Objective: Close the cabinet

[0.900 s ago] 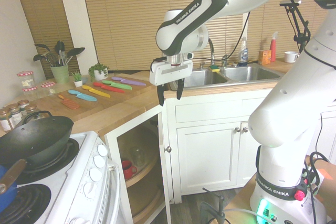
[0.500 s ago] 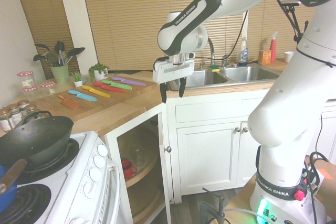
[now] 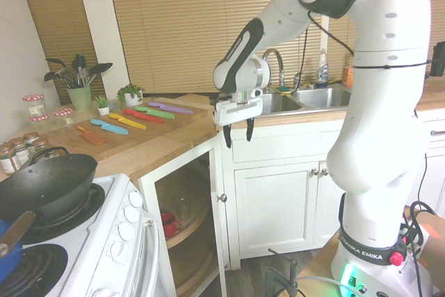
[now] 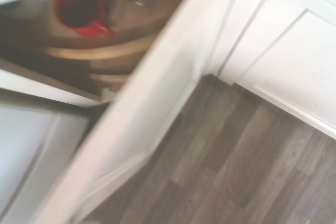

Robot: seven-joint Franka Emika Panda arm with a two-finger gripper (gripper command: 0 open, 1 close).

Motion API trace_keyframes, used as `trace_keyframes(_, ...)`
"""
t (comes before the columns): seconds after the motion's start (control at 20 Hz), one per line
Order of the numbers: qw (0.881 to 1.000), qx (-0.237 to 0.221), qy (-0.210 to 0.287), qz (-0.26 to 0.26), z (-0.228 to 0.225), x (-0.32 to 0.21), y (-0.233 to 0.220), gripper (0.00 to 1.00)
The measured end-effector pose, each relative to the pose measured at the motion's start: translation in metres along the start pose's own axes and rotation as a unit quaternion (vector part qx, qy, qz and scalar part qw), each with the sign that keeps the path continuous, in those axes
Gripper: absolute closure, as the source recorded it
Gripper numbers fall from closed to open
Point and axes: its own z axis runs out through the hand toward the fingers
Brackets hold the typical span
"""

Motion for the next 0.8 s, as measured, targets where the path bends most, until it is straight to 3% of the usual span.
trace_keyframes(0.3,0.999,-0.022,-0.027,0.002,0.086,0.024,-0.010,0.00)
trace_keyframes(0.6,0.999,-0.030,-0.040,-0.009,0.130,0.036,-0.021,0.00)
trace_keyframes(0.65,0.999,-0.031,-0.040,-0.014,0.132,0.036,-0.023,1.00)
trace_keyframes(0.8,0.998,-0.038,-0.029,-0.035,0.131,0.036,-0.026,1.00)
